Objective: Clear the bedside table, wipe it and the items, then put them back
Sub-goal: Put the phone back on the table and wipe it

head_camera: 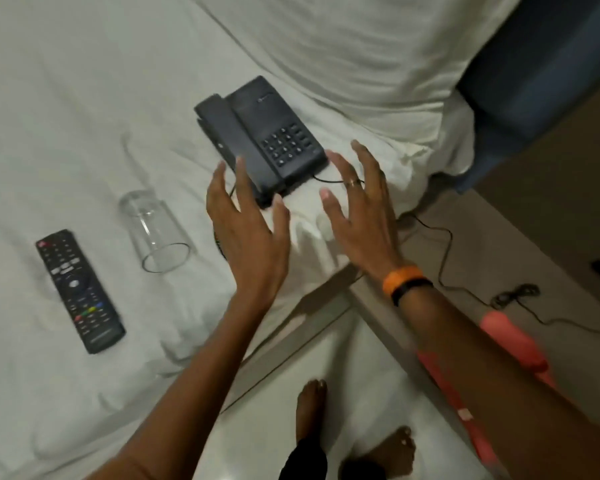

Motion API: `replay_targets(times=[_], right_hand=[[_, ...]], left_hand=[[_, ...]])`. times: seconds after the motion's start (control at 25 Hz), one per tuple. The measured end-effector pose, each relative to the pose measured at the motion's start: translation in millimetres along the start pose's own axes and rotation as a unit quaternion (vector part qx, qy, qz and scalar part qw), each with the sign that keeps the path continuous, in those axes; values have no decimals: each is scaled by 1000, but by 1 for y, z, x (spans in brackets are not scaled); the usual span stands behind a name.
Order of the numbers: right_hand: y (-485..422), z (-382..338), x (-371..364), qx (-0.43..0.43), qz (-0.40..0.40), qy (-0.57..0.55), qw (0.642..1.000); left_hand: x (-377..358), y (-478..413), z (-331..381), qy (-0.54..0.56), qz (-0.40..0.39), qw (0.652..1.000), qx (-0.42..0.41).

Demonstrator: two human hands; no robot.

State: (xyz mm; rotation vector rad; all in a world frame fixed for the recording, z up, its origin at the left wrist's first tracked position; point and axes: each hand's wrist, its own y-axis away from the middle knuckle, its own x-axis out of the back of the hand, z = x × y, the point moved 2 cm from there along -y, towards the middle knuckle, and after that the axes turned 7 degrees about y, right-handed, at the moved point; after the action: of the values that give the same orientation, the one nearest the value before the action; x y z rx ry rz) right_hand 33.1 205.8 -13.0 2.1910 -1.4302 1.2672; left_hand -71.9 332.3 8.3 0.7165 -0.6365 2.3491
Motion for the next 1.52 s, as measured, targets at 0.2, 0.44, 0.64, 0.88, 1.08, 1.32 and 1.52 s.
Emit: replay_targets(times=[0.2, 0.44, 0.64, 0.88, 1.08, 1.32, 1.52], right_hand=[[-99, -8, -45, -116, -65, -142, 981], [-89, -10, -35, -214, -37, -180, 959], [-7, 25, 46, -250, 121, -258, 925], [103, 95, 99, -333, 265, -236, 873], [157, 172, 77, -423, 309, -311, 793], [179, 237, 30, -511, 320, -340, 721], [181, 260, 6, -546, 327, -321, 701]], left_hand=[[-18, -68, -33, 194, -63, 968, 144], [-28, -62, -26, 252, -54, 954, 150], [-37, -17, 43, 302, -176, 936, 39], [-107, 45, 93, 292, -336, 895, 13], [-205, 66, 85, 242, -501, 831, -9], [-282, 75, 61, 169, -592, 788, -12], [-315, 74, 53, 131, -611, 780, -35]])
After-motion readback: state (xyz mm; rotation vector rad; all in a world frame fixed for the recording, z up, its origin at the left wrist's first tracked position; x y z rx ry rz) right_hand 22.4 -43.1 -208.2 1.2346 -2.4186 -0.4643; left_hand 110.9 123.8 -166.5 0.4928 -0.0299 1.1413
